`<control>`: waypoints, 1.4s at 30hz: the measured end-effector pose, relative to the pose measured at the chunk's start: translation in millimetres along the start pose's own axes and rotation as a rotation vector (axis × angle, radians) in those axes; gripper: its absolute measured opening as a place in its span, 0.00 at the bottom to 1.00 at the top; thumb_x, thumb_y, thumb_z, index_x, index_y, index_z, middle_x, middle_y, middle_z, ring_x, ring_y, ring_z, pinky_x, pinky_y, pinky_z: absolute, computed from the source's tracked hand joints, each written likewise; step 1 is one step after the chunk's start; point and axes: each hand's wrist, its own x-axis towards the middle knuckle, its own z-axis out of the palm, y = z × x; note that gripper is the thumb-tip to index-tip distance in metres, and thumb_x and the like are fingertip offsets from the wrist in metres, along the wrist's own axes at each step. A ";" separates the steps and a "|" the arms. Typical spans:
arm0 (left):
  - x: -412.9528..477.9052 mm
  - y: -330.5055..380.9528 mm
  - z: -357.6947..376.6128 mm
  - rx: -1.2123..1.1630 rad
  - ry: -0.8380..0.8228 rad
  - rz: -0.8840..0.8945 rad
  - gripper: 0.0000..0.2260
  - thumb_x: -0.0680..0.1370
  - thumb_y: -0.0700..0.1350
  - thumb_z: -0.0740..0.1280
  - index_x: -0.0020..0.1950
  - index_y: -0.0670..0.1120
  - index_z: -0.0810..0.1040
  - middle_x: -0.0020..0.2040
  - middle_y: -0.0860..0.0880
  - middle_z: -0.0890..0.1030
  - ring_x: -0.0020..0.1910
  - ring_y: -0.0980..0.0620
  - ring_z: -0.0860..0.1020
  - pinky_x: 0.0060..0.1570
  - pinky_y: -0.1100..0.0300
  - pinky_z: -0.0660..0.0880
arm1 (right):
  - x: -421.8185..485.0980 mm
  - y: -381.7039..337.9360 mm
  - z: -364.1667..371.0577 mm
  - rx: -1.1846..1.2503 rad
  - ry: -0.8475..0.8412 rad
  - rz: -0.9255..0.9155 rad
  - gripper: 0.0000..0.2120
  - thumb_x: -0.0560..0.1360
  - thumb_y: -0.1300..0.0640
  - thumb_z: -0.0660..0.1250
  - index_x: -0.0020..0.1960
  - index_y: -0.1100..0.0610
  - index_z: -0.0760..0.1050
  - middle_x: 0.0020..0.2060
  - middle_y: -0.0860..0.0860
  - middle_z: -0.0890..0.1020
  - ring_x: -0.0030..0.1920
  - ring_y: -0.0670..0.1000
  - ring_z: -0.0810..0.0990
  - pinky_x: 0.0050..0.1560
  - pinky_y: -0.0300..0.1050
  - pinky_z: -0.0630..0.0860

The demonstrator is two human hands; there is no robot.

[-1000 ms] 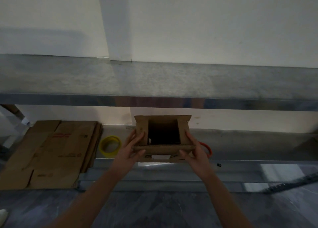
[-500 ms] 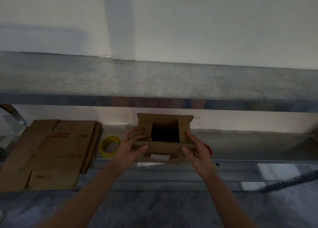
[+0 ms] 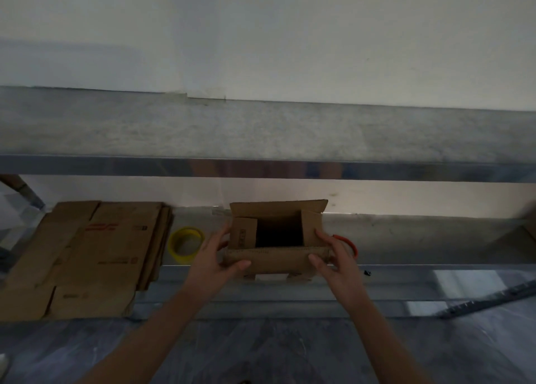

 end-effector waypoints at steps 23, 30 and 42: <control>62.4 -15.1 2.0 -0.004 -0.222 -0.136 0.49 0.68 0.49 0.78 0.71 0.73 0.45 0.68 0.57 0.63 0.60 0.63 0.70 0.49 0.75 0.73 | 58.9 -7.6 -7.8 -0.011 -0.161 0.161 0.48 0.72 0.56 0.75 0.79 0.43 0.45 0.73 0.52 0.65 0.70 0.55 0.69 0.65 0.53 0.73; 59.6 -23.0 7.6 0.199 -0.132 -0.128 0.23 0.69 0.56 0.75 0.59 0.60 0.69 0.66 0.53 0.71 0.60 0.54 0.73 0.57 0.55 0.76 | 67.7 7.3 -2.1 -0.261 -0.100 0.113 0.22 0.74 0.49 0.73 0.64 0.37 0.69 0.69 0.48 0.70 0.61 0.49 0.74 0.61 0.46 0.76; 61.7 -34.0 18.2 0.499 -0.220 0.079 0.36 0.76 0.63 0.63 0.78 0.50 0.54 0.77 0.59 0.48 0.76 0.54 0.55 0.73 0.61 0.53 | 68.7 19.0 6.9 -0.673 0.013 -0.057 0.23 0.81 0.46 0.60 0.75 0.43 0.64 0.77 0.49 0.62 0.74 0.56 0.62 0.73 0.54 0.63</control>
